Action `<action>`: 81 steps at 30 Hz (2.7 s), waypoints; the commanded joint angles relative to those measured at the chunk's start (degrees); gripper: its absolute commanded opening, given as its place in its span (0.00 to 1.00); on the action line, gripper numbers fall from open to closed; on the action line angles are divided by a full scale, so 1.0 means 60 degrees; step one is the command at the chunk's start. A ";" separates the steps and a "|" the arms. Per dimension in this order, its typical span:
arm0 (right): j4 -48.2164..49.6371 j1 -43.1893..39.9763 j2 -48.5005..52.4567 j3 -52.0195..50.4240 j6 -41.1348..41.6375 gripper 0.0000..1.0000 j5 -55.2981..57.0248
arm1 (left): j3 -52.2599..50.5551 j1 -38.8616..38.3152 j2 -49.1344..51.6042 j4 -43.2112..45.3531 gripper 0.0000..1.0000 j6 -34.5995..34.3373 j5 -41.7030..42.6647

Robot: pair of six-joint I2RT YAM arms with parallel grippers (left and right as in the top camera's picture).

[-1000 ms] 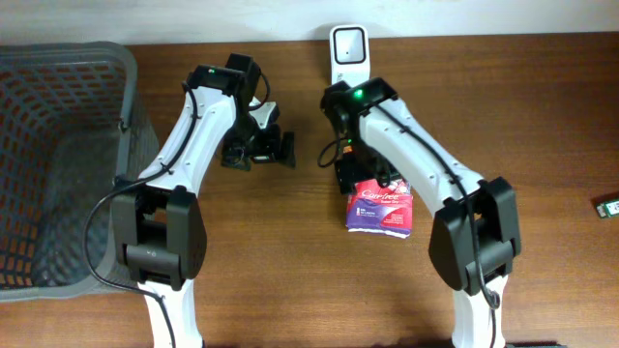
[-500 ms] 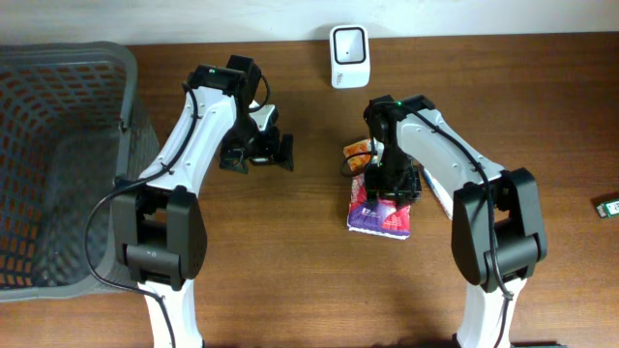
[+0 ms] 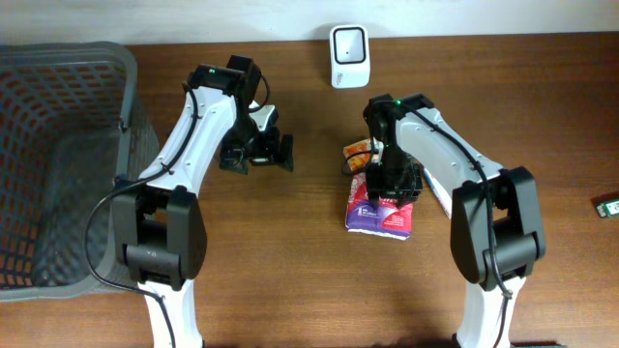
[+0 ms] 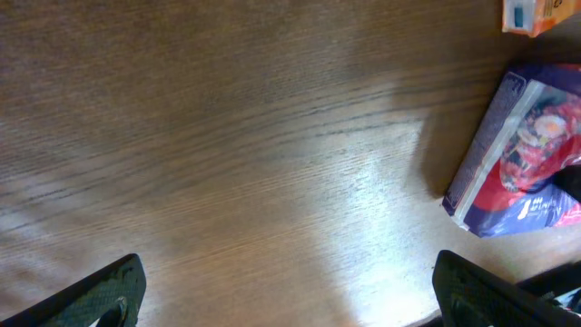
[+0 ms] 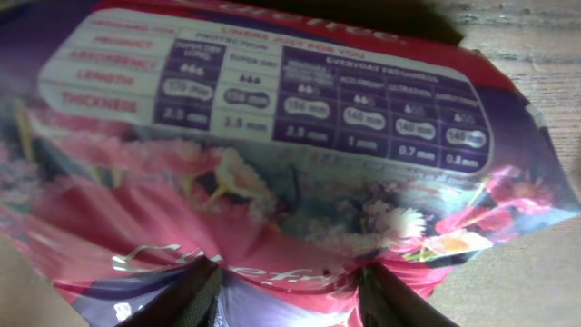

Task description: Scan the item barcode

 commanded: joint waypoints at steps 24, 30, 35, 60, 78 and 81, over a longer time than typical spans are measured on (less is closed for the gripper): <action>0.0055 -0.2769 0.0200 -0.1035 -0.3767 0.74 -0.4605 | 0.0168 0.0025 -0.0004 0.0033 0.99 -0.0084 -0.0069; 0.1490 -0.2805 0.0197 -0.1443 -0.3031 0.04 -0.4495 | 0.0168 0.0025 -0.0004 0.0062 0.99 -0.0084 -0.0069; -0.1475 -0.2794 0.0197 0.1566 -0.3293 0.04 -0.4025 | 0.0168 0.0025 -0.0004 0.0069 0.99 -0.0084 -0.0069; 1.0655 -0.2255 0.1253 0.3351 0.4827 0.04 -0.3490 | 0.0168 0.0025 -0.0004 0.0313 0.99 -0.0084 -0.0066; 0.2517 -0.9836 0.0433 0.3322 0.3406 0.59 0.1690 | 0.0157 0.0007 -0.0004 0.0164 0.99 -0.0087 -0.0066; 0.2146 -0.9941 0.0204 0.3333 0.2557 0.99 0.1122 | 0.0157 0.0007 -0.0004 0.0215 0.99 -0.0087 -0.0066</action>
